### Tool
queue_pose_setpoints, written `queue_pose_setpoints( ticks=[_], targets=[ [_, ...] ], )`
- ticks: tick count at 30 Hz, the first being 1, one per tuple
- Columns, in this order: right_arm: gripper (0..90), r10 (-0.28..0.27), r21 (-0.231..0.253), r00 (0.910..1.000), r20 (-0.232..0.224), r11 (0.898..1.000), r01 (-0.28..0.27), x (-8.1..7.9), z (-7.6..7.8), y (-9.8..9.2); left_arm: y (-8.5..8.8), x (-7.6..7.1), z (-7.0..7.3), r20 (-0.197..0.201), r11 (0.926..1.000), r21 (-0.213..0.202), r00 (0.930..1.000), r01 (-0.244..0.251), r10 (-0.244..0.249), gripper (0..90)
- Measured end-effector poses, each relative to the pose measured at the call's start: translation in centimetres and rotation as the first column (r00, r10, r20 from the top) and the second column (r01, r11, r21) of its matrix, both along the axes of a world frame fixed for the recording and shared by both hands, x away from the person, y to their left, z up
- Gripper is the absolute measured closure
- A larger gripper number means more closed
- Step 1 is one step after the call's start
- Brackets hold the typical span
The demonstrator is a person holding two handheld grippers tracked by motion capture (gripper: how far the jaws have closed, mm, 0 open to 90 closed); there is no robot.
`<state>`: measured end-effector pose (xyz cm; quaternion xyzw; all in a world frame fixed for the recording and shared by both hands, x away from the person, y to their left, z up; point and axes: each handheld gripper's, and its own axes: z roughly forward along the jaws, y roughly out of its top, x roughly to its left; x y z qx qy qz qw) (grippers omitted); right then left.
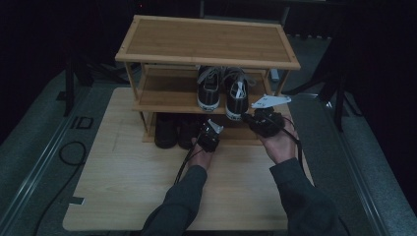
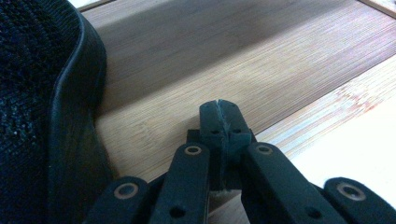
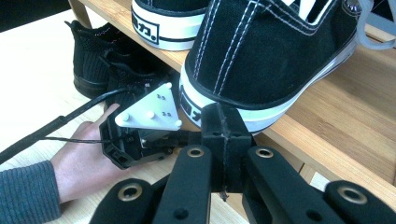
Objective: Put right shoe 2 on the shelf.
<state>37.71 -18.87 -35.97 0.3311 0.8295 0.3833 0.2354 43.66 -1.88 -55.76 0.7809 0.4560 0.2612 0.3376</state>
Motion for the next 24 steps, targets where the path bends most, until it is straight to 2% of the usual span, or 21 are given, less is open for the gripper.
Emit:
queue_pose_setpoints(
  ticks=[24],
  targets=[
    [90.0,-0.011,-0.005,0.9999,0.008,1.0,0.011,0.5,0.2,1.2,0.0,0.0,0.0,-0.002,1.0,-0.005,1.0,0.001,-0.001,89.8]
  ],
)
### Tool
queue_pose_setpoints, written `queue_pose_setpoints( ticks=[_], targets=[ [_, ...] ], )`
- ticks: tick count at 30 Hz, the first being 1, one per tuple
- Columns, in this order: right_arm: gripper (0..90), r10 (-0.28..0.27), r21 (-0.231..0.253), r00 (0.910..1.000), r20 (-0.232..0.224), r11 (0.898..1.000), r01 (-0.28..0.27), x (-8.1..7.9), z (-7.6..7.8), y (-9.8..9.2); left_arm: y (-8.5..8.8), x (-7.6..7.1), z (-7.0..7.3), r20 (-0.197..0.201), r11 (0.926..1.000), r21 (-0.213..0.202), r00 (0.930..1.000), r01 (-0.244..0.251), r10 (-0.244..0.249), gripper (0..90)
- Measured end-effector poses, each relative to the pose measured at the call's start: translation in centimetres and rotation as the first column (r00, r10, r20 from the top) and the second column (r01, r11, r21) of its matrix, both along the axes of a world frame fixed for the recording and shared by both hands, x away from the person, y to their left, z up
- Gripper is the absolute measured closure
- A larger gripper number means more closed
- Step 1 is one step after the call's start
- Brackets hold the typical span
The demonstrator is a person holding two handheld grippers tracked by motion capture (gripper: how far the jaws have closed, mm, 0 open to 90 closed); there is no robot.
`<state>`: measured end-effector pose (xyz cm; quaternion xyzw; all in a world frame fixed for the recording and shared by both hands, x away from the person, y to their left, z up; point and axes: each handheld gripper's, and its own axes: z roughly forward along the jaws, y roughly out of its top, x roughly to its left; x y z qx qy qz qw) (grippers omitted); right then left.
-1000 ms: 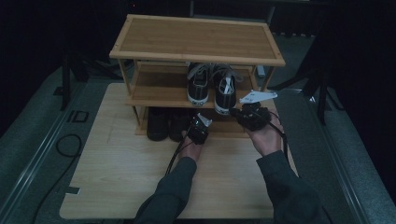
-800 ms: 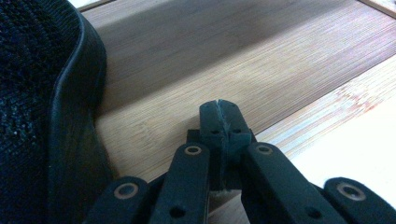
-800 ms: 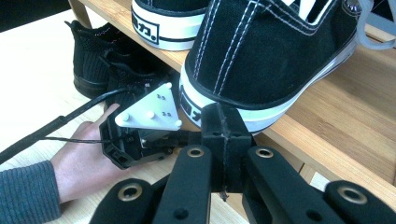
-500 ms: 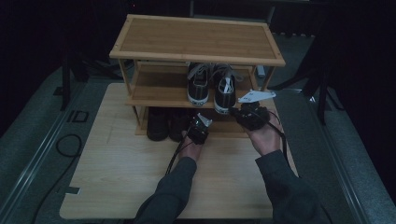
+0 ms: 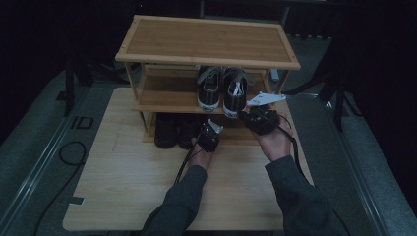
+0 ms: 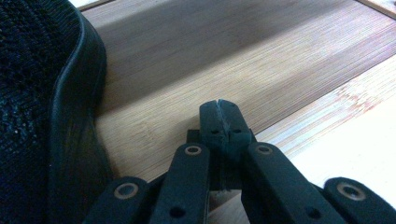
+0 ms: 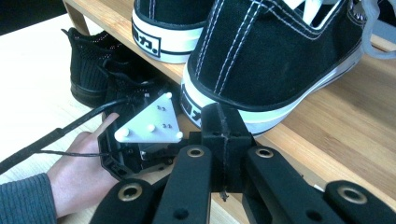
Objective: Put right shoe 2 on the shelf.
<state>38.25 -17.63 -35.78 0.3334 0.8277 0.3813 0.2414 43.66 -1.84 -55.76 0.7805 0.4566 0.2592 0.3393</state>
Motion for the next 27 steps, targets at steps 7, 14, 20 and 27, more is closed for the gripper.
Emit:
queue_pose_setpoints(
  ticks=[7,14,20,27],
  targets=[
    [90.0,0.002,-0.005,1.0,0.0,1.0,-0.002,0.3,-0.3,0.5,0.0,0.0,0.0,-0.001,1.0,-0.002,1.0,-0.001,0.001,89.8],
    [90.0,-0.011,-0.006,0.9999,0.005,1.0,0.011,0.6,-0.5,0.5,0.1,0.0,0.0,-0.003,1.0,0.004,1.0,0.003,-0.003,89.8],
    [90.0,-0.003,-0.007,1.0,0.005,1.0,0.003,0.8,-0.5,1.2,0.0,0.0,0.0,0.006,0.9999,-0.01,0.9999,-0.008,0.008,89.8],
    [90.0,-0.001,-0.01,1.0,0.008,1.0,0.001,1.0,-0.5,1.5,0.0,0.0,0.0,0.004,0.9999,-0.011,1.0,-0.006,0.006,89.8]
  ],
)
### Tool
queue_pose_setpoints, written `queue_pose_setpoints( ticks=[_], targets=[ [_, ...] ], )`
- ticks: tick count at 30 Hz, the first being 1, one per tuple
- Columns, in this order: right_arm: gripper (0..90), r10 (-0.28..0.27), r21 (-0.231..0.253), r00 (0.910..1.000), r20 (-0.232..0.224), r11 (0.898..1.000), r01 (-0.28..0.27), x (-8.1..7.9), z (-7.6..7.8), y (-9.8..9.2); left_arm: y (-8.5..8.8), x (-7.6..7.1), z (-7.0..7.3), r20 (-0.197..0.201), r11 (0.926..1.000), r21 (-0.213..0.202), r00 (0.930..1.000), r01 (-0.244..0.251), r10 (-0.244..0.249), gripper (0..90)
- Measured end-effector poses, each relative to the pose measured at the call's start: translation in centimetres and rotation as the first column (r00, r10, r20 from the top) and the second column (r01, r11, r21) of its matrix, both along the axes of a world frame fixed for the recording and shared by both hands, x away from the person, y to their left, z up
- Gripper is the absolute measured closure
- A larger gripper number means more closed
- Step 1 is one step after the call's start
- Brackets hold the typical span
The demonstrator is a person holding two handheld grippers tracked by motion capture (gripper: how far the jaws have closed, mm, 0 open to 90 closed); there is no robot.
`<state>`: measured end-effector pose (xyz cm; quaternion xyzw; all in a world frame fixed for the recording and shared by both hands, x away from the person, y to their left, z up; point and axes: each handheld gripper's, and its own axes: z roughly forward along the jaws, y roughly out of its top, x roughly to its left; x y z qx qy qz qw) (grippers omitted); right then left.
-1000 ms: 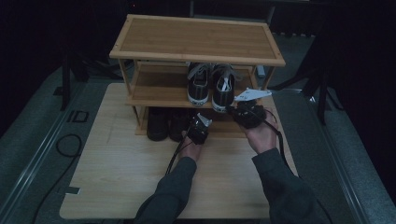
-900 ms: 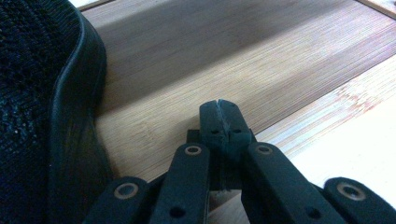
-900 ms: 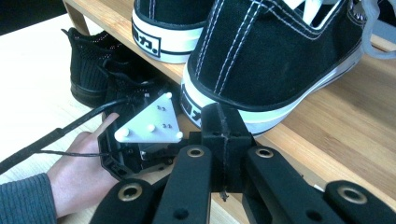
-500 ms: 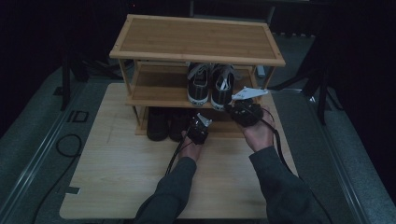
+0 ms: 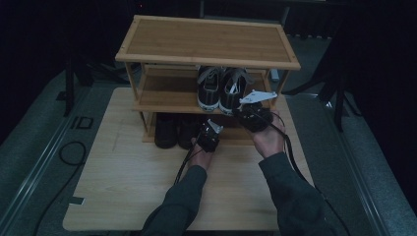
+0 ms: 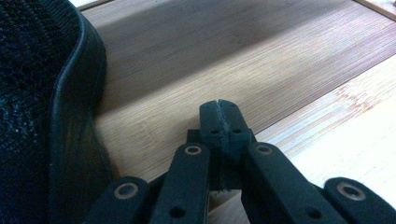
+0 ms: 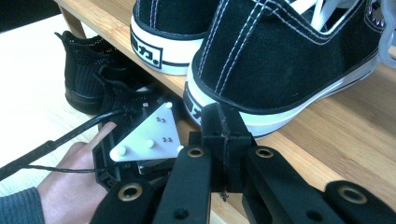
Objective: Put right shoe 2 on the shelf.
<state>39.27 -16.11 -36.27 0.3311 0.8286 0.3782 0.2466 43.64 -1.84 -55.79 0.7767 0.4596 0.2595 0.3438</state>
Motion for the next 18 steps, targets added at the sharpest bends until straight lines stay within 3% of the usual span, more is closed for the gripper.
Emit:
queue_pose_setpoints(
  ticks=[18],
  targets=[
    [90.0,-0.02,-0.021,0.9997,0.017,1.0,0.02,0.45,-0.07,0.23,0.0,-0.01,0.0,0.0,1.0,0.0,1.0,-0.001,0.001,89.8]
  ],
)
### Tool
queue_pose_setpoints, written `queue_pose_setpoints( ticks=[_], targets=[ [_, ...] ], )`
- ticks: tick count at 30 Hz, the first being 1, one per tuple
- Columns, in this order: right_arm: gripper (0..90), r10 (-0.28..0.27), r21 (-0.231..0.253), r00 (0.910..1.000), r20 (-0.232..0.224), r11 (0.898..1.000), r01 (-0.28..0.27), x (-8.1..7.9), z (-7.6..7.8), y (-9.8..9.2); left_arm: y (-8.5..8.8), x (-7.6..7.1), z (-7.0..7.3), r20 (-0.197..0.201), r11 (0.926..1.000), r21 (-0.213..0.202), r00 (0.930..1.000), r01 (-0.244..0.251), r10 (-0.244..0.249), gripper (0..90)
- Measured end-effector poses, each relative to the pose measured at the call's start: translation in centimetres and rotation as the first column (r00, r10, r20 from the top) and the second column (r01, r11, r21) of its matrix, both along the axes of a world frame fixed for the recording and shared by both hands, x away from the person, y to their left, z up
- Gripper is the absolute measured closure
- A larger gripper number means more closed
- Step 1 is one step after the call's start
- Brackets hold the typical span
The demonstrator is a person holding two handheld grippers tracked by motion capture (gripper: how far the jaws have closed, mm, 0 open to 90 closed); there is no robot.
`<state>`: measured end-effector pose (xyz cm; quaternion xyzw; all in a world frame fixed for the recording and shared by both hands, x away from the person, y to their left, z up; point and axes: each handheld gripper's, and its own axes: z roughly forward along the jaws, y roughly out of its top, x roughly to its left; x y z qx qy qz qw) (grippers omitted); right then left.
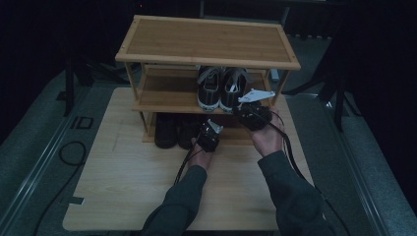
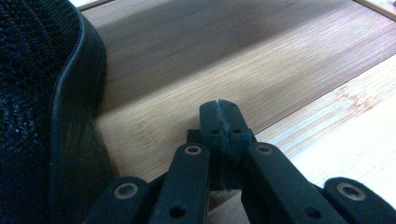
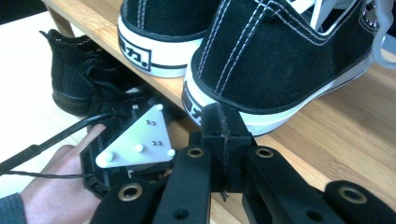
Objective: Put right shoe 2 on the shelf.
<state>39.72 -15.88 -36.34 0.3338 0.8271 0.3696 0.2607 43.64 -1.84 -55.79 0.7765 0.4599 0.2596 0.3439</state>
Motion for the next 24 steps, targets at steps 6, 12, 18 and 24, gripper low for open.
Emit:
queue_pose_setpoints(
  ticks=[6,12,18,24],
  targets=[
    [90.0,0.001,0.009,1.0,-0.004,1.0,-0.001,0.2,0.0,0.0,0.0,0.0,0.0,0.0,1.0,0.001,1.0,0.001,-0.001,89.8],
    [90.0,-0.012,-0.017,0.9996,0.024,1.0,0.013,-0.1,-0.2,0.3,0.0,0.0,0.0,0.001,1.0,0.002,1.0,0.002,-0.002,89.8],
    [90.0,-0.001,0.025,0.9999,0.012,1.0,0.001,-0.6,-0.1,-0.8,0.0,0.0,0.0,-0.002,1.0,0.005,1.0,0.005,-0.005,89.7],
    [90.0,-0.001,0.02,1.0,0.007,1.0,0.0,-1.4,0.1,-2.1,0.0,0.0,0.0,-0.001,1.0,0.005,1.0,0.004,-0.004,89.7]
  ],
)
